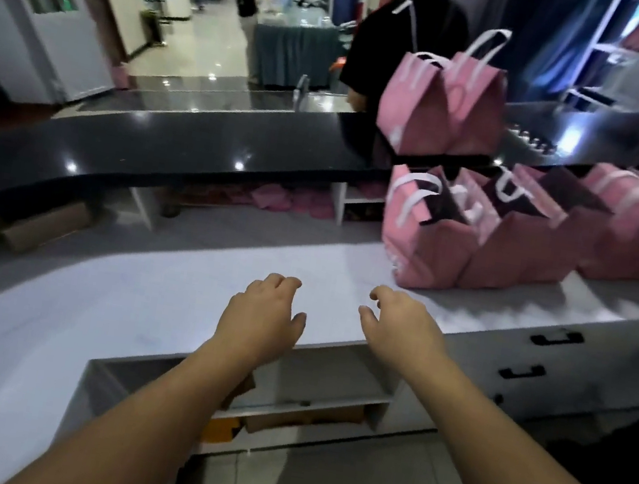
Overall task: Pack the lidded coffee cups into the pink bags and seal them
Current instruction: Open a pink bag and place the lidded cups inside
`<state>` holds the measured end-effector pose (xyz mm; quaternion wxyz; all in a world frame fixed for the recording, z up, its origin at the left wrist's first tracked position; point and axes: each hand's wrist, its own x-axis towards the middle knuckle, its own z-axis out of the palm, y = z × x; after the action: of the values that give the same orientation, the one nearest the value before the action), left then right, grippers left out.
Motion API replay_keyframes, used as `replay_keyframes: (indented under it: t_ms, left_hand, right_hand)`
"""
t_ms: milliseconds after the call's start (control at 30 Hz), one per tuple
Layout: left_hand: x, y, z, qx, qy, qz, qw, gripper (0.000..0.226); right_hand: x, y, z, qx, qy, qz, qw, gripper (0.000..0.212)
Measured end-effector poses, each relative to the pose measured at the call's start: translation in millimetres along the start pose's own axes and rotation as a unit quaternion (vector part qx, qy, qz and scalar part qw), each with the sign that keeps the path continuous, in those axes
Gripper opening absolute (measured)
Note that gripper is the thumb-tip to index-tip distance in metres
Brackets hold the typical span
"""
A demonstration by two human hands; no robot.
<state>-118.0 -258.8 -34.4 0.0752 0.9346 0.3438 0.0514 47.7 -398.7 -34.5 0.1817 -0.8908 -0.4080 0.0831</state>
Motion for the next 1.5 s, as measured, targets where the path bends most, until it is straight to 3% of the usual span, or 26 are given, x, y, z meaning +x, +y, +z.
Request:
replay_keyframes:
  t_ms: [267, 567, 800, 1000, 1100, 1167, 1333, 1433, 1500]
  left_hand:
    - [125.9, 55.3, 30.8, -0.062, -0.050, 0.047, 0.996, 0.056]
    - [286.9, 75.3, 36.5, -0.108, -0.077, 0.092, 0.987, 0.056]
    - [359.1, 110.4, 49.9, -0.118, -0.113, 0.093, 0.982, 0.049]
    - [397.7, 151.7, 67.1, -0.200, -0.140, 0.002, 0.970, 0.042]
    - [407.7, 167.8, 71.8, -0.210, -0.149, -0.057, 0.965, 0.076]
    - [411.0, 175.6, 74.1, -0.210, -0.142, -0.090, 0.963, 0.084]
    - [418.8, 179.8, 72.8, -0.201, -0.112, -0.152, 0.961, 0.055]
    - [415.8, 173.1, 66.4, -0.189, -0.097, -0.189, 0.959, 0.027]
    - [407.1, 165.8, 60.3, -0.200, -0.088, -0.213, 0.952, 0.021]
  right_hand:
    - [64.7, 75.4, -31.2, -0.009, 0.033, 0.090, 0.995, 0.036]
    - [185.4, 93.1, -61.9, -0.012, 0.087, 0.167, 0.982, 0.034]
    - [244.0, 115.7, -65.3, -0.007, 0.101, 0.190, 0.977, 0.027]
    - [305.5, 145.1, -72.0, -0.008, 0.089, 0.166, 0.982, 0.034]
    - [335.9, 159.4, -72.7, -0.024, 0.051, 0.138, 0.989, 0.027]
    - [351.8, 168.7, -70.5, -0.030, 0.027, 0.119, 0.992, 0.022]
    - [382.2, 190.2, -63.7, -0.056, -0.027, 0.095, 0.994, 0.024]
    - [392.5, 196.6, -61.0, -0.068, -0.058, 0.050, 0.995, 0.009]
    - [394.2, 194.5, -61.6, -0.068, -0.069, 0.016, 0.995, 0.010]
